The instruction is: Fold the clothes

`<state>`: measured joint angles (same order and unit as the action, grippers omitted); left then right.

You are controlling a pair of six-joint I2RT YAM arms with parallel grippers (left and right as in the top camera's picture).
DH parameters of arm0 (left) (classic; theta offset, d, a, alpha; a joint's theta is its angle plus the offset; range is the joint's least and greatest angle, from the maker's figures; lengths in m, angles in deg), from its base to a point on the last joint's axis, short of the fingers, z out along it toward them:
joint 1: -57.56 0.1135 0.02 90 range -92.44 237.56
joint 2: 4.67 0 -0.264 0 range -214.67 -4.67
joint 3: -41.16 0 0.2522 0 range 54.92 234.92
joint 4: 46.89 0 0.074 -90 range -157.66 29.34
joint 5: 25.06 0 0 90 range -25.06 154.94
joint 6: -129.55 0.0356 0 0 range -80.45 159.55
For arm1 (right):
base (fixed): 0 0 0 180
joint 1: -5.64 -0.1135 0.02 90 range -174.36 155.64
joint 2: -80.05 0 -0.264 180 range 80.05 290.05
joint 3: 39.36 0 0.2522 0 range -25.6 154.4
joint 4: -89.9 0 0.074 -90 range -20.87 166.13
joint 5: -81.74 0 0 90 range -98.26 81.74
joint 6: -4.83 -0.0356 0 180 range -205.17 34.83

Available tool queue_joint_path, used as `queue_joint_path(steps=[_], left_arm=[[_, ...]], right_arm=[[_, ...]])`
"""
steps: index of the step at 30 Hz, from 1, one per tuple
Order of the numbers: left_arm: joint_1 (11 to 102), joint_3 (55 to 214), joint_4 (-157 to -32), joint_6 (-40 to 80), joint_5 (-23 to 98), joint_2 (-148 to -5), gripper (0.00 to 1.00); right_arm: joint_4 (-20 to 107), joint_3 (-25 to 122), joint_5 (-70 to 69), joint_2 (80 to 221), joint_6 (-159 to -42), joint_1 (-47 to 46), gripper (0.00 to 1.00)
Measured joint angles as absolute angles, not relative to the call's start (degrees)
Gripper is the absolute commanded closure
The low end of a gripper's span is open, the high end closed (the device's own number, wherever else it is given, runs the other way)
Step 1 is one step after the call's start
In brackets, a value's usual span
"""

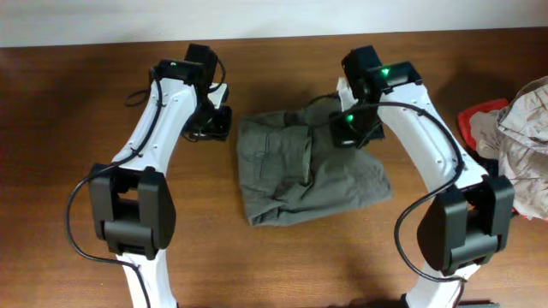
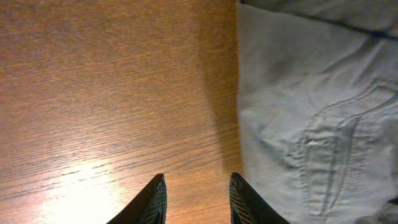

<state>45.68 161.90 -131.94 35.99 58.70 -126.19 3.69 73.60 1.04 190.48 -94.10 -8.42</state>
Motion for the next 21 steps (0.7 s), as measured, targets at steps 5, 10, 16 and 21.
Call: queue_joint_path(steps=[5,10,16,21], left_arm=[[48.1,161.92,-132.12,35.99,57.74,-126.19,0.67],[50.81,161.92,-132.71,35.99,55.93,-126.19,0.64],[52.34,161.92,-134.81,35.84,53.5,-126.19,0.61],[52.32,161.92,-134.11,35.8,50.77,-126.19,0.6]], right_arm=[[5.68,76.25,0.54,190.48,-98.87,-13.69,0.95],[9.33,76.25,0.14,190.48,-102.32,-20.31,0.95],[11.75,76.25,-0.84,190.85,-105.77,-24.7,0.96],[11.58,76.25,-1.69,190.89,-106.19,-25.21,0.96]])
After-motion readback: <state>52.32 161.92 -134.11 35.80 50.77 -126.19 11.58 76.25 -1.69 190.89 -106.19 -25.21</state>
